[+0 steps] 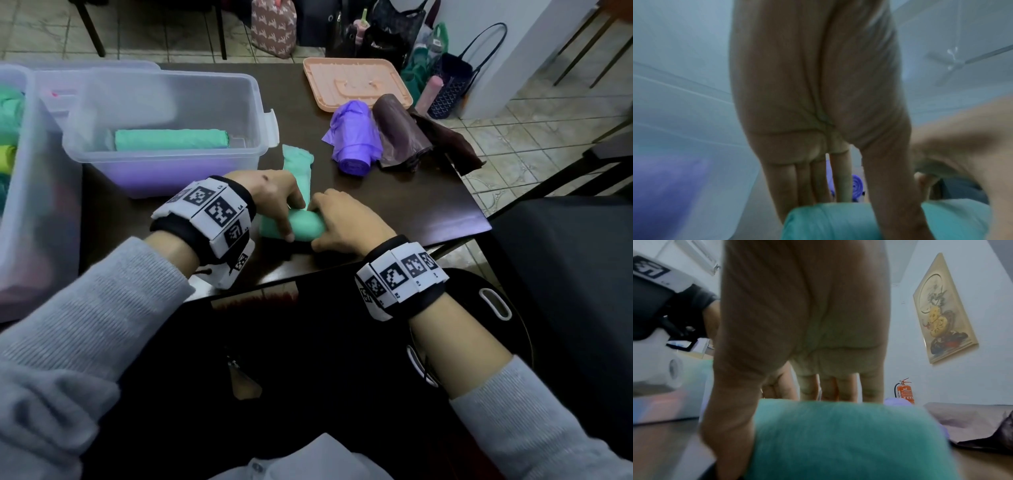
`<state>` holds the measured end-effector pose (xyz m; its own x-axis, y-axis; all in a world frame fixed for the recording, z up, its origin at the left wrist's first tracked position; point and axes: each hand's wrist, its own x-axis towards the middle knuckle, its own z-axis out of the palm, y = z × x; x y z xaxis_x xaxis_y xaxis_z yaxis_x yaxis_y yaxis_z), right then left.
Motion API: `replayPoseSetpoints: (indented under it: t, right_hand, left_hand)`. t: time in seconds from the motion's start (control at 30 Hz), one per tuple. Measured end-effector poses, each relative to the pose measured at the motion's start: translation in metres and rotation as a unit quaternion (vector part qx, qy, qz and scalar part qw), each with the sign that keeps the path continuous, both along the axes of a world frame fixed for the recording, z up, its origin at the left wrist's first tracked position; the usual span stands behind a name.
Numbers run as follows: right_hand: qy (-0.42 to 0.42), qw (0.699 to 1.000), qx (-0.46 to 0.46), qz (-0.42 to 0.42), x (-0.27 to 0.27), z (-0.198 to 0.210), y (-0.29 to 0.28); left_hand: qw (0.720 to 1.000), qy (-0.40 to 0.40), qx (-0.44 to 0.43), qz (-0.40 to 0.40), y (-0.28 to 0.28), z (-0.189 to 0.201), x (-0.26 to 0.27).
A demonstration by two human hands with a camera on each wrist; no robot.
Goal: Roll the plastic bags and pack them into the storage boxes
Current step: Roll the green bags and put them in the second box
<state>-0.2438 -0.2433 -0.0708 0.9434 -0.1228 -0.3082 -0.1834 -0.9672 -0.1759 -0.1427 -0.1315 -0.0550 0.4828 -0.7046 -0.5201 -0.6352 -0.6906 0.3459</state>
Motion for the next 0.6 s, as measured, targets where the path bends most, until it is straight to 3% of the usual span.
replayPoseSetpoints:
  t: [0.17, 0.3, 0.47, 0.6]
  right_hand:
    - [0.072, 0.996, 0.038, -0.028, 0.004, 0.009, -0.008]
    - [0.117, 0.989, 0.086, -0.016, 0.008, 0.017, -0.02]
    - [0.112, 0.986, 0.119, -0.036, 0.012, 0.017, -0.03]
    - [0.122, 0.985, 0.122, -0.031, 0.015, 0.017, -0.032]
  left_hand:
    - [0.995, -0.034, -0.091, 0.028, 0.006, 0.001, -0.006]
    - [0.995, -0.046, -0.087, 0.024, 0.004, 0.0, -0.008]
    - [0.993, -0.048, -0.099, 0.032, -0.003, -0.001, -0.005]
    - [0.983, -0.105, -0.149, 0.037, -0.005, -0.004, -0.009]
